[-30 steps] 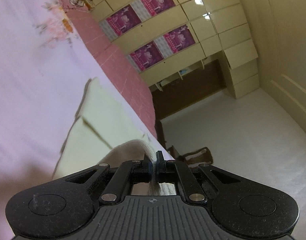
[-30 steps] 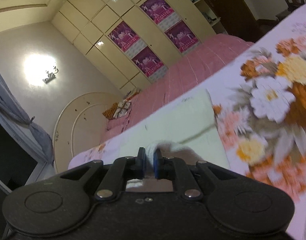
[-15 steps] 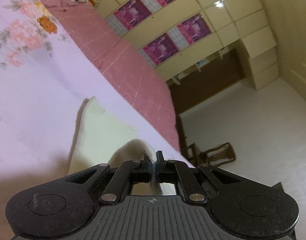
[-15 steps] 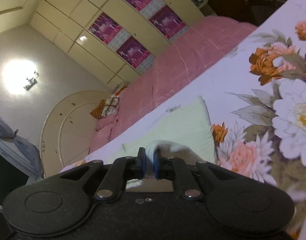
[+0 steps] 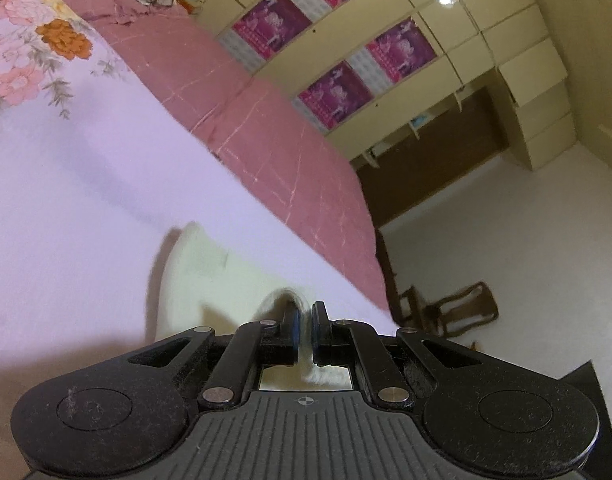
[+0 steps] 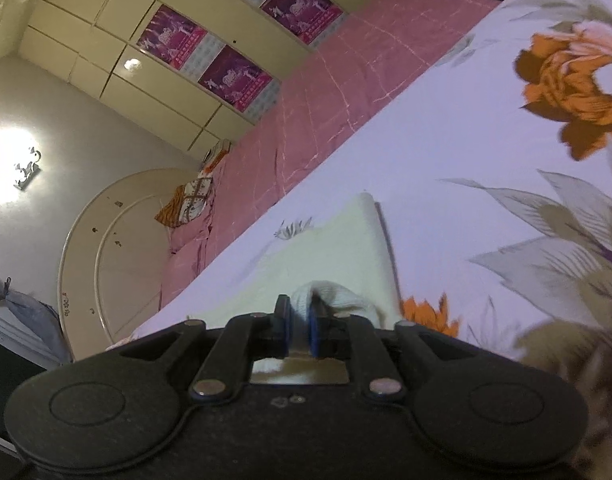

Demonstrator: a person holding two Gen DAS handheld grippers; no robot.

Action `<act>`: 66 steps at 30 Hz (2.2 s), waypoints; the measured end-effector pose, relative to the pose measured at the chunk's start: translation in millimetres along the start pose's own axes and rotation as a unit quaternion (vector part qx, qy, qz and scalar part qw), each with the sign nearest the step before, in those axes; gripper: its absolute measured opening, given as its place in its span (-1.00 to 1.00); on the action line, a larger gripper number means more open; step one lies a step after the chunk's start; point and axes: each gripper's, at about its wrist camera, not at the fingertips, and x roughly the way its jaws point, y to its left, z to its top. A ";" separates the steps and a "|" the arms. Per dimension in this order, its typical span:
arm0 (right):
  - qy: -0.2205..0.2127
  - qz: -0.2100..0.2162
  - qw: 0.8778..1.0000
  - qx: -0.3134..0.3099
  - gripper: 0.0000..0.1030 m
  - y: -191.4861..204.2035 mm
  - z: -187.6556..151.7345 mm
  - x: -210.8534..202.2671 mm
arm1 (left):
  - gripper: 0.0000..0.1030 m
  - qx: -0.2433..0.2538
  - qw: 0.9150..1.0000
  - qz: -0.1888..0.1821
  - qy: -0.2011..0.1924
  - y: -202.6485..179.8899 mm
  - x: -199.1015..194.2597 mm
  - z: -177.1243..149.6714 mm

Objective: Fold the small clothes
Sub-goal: 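Grasp the sweater edge with both grippers and lift it, then lay the lifted edge over the sweater body and open both grippers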

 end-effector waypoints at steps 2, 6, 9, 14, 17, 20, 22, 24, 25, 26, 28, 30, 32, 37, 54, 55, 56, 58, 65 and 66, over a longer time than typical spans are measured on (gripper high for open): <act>-0.004 0.004 1.000 -0.010 -0.43 0.7 1.2 3.7 | -0.92 0.005 1.000 0.001 -0.003 1.2 2.3 1.9; -0.047 0.000 0.998 -0.038 -0.07 4.6 1.9 -8.7 | -0.92 0.040 0.999 0.016 0.002 0.6 5.5 4.1; -0.066 -0.010 0.995 -0.069 -0.10 6.9 3.4 -19.8 | -0.91 0.062 0.998 0.028 0.006 1.1 6.5 6.6; -0.053 -0.039 0.988 -0.139 -0.18 15.5 5.1 -22.2 | 0.57 0.083 0.995 0.042 -0.035 -3.6 -4.2 6.3; -0.042 -0.055 0.983 -0.168 -0.24 21.6 3.6 -17.9 | 0.50 0.100 0.994 0.034 -0.036 -6.6 -9.1 9.2; -0.034 -0.060 0.981 -0.183 -0.30 28.5 1.6 -10.7 | 0.24 0.145 0.988 0.051 -0.011 -13.6 -3.8 11.1; -0.028 -0.067 0.979 -0.193 -0.34 33.6 0.2 -3.5 | 0.17 0.170 0.984 0.059 0.015 -20.3 4.3 11.0; -0.020 -0.080 0.975 -0.207 -0.38 36.5 -2.8 3.0 | 0.13 0.199 0.976 0.075 0.039 -26.2 13.5 10.3; -0.016 -0.086 0.973 -0.215 -0.43 39.2 -4.4 7.3 | 0.08 0.213 0.972 0.082 0.053 -29.1 18.4 9.3; -0.014 -0.092 0.971 -0.222 -0.45 40.5 -6.5 9.8 | -0.07 0.226 0.968 0.089 0.065 -32.7 22.2 8.0; -0.008 -0.101 0.966 -0.238 -0.72 44.4 -10.8 14.5 | -0.59 0.259 0.956 0.111 0.084 -39.8 28.1 5.1; -0.005 -0.107 0.961 -0.255 -0.89 49.8 -13.8 17.8 | -0.95 0.270 0.954 0.109 0.074 -44.5 23.4 4.2; -0.016 -0.112 0.954 -0.279 -0.91 55.4 -17.5 14.7 | -0.95 0.276 0.955 0.107 0.031 -50.3 7.6 5.1; -0.081 -0.105 0.946 -0.295 -0.92 60.8 -11.9 -1.9 | -0.95 0.251 0.961 0.096 -0.060 -46.5 -22.9 8.7; -0.080 -0.173 0.934 -0.301 -0.39 55.1 -17.5 16.5 | 0.36 0.231 0.953 0.183 -0.074 -56.3 -29.1 -7.0; -0.082 -0.165 0.932 -0.313 -0.39 61.1 -20.6 14.6 | 0.63 0.251 0.946 0.184 -0.087 -66.8 -27.4 -14.9; -0.082 -0.156 0.928 -0.328 -0.39 69.2 -24.9 14.6 | 0.78 0.281 0.939 0.177 -0.094 -83.2 -26.8 -24.2; -0.070 -0.140 0.921 -0.356 -0.36 87.4 -34.5 24.5 | 0.78 0.331 0.930 0.144 -0.073 -111.8 -16.9 -41.3; -0.001 -0.142 0.910 -0.389 -0.44 126.2 -63.7 76.2 | 0.77 0.394 0.907 0.145 0.012 -145.5 18.7 -86.1; 0.001 -0.147 0.908 -0.393 -0.39 125.5 -66.1 77.1 | 0.77 0.398 0.903 0.160 0.014 -142.4 18.7 -88.6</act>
